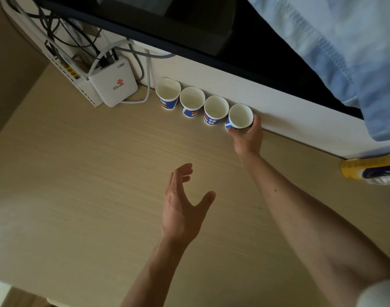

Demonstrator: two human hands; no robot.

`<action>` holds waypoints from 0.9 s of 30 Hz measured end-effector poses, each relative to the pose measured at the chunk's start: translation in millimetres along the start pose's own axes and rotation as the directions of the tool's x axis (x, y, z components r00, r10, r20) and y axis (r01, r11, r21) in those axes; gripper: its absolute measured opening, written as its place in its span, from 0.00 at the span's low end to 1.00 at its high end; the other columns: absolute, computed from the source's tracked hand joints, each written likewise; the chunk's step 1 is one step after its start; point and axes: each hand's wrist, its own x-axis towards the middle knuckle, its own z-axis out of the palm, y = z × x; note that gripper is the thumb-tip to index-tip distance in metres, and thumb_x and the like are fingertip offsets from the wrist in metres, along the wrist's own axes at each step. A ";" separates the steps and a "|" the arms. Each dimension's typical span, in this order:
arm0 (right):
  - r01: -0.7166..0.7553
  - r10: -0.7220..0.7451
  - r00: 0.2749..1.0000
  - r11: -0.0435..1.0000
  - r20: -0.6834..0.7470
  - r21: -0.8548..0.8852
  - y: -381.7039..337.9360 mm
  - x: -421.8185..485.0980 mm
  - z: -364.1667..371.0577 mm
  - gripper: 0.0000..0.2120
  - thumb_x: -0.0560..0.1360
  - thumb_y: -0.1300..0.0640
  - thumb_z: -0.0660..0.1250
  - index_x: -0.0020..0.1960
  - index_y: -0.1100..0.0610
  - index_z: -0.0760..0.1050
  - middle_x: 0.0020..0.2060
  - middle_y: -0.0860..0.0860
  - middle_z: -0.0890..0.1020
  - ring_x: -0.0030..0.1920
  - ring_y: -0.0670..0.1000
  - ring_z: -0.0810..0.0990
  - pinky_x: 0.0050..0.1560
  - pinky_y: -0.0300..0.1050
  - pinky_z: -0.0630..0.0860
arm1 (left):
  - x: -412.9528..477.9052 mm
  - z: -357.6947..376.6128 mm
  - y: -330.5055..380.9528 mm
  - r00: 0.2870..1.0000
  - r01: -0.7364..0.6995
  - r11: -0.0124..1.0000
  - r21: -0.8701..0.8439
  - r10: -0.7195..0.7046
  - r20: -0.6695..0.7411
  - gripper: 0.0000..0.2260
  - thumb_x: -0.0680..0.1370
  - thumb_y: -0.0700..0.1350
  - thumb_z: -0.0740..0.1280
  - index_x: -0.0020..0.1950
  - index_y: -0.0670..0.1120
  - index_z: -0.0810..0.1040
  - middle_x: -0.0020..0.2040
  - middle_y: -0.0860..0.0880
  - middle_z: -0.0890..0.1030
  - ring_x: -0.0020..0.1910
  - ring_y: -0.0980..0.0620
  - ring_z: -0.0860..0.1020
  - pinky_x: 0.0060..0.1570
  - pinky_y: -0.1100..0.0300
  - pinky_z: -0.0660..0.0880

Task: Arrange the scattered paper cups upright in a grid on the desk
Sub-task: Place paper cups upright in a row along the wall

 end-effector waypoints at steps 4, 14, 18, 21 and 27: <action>-0.021 0.021 1.000 1.000 0.010 -0.010 -2.4 -1.7 0.5 0.30 0.65 0.63 0.80 0.65 0.59 0.73 0.53 0.50 0.82 0.48 0.46 0.81 0.42 0.24 0.71 | -0.5 -1.6 -1.2 1.000 -0.001 1.000 -0.002 0.001 -0.004 0.32 0.70 0.49 0.79 0.70 0.53 0.69 0.64 0.58 0.76 0.61 0.61 0.74 0.52 0.74 0.68; -0.143 0.142 0.990 0.988 -0.024 -0.051 10.3 -46.3 -29.3 0.33 0.68 0.62 0.78 0.69 0.61 0.69 0.65 0.55 0.77 0.63 0.53 0.78 0.62 0.45 0.75 | -9.4 -1.5 6.3 1.000 -0.016 1.000 -0.010 0.016 -0.009 0.31 0.70 0.49 0.79 0.70 0.52 0.70 0.63 0.58 0.77 0.60 0.59 0.75 0.53 0.71 0.70; -0.173 0.173 0.985 0.984 -0.003 0.048 7.7 -93.5 -58.7 0.33 0.70 0.65 0.76 0.72 0.61 0.67 0.66 0.57 0.76 0.65 0.53 0.77 0.52 0.29 0.75 | -22.3 3.8 15.9 0.999 -0.032 0.999 -0.004 0.032 0.020 0.30 0.71 0.49 0.78 0.69 0.52 0.70 0.62 0.57 0.77 0.61 0.57 0.75 0.56 0.63 0.73; -0.179 0.178 0.984 0.975 0.017 0.134 1.1 -134.4 -94.3 0.32 0.72 0.67 0.75 0.72 0.60 0.67 0.66 0.56 0.76 0.64 0.52 0.77 0.45 0.24 0.74 | -42.8 10.0 24.5 0.998 -0.045 0.999 0.019 0.044 0.046 0.28 0.72 0.48 0.78 0.69 0.52 0.70 0.61 0.55 0.77 0.61 0.55 0.75 0.56 0.58 0.74; -0.137 0.126 0.990 0.965 0.060 0.224 -4.1 -198.0 -181.2 0.32 0.72 0.64 0.76 0.72 0.56 0.67 0.65 0.51 0.76 0.64 0.49 0.76 0.60 0.46 0.77 | -97.5 38.4 48.2 0.996 -0.068 0.997 0.034 0.066 0.066 0.27 0.73 0.48 0.77 0.69 0.50 0.71 0.61 0.54 0.78 0.60 0.55 0.76 0.59 0.55 0.75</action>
